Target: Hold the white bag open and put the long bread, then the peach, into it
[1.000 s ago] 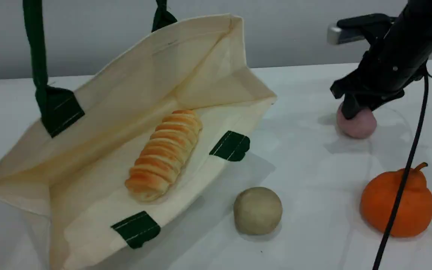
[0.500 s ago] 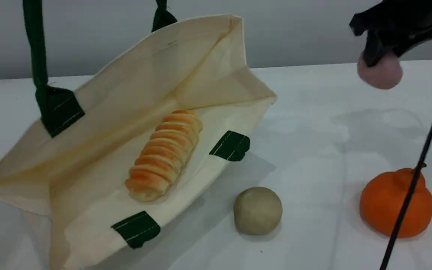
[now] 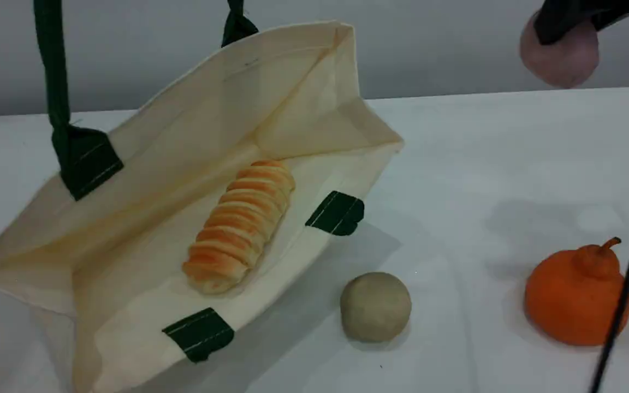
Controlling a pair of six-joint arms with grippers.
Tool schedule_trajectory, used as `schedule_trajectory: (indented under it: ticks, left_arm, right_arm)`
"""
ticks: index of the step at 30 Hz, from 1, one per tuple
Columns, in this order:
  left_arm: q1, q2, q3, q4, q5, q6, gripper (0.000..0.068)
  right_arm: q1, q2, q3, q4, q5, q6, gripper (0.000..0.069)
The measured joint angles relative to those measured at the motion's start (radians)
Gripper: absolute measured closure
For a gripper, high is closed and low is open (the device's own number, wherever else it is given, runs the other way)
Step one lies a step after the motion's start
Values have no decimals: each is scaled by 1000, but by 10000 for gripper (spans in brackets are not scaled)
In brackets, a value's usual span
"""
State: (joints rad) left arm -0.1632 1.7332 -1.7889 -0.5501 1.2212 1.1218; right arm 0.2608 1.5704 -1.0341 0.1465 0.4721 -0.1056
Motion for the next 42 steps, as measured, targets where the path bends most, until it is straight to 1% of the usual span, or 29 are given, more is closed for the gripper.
schedule_trajectory:
  ticks: [6,9,13,18,22,27,31,36,38,42]
  left_arm:
    - [0,0,0,-1,0,2,604]
    - [0,0,0,-2,0,3,604]
    - [0,0,0,-2,0,3,604]
    - [0,0,0,-4,0,3,604]
    - [0,0,0,-4,0,3,604]
    - [0,0,0,-24,0,3,604]
    - [0,0,0,-33,0,3,604]
    - [0,-1,0,-30,0,3,604]
    - [0,-1,0,-30,0,3,604]
    - [0,-1,0,-30,0,3,604]
  right_arm:
    - [128,-154,127,69,-31,0,451]
    - [202,-197,165,108,-42,0,451]
    - [311,-195,188,149,-67,0,451]
    - [442,-193,202,189,-174,0,453]
    - [514,-169,202,232,-266,0,453]
    - [559,-72,200,262,-384,0,454]
    - [559,25,199,272,-493,0,454]
    - [559,132,198,272,-594,-1,454]
    - [559,168,186,272,-616,-1,454]
    - [559,227,135,272,-613,-1,454]
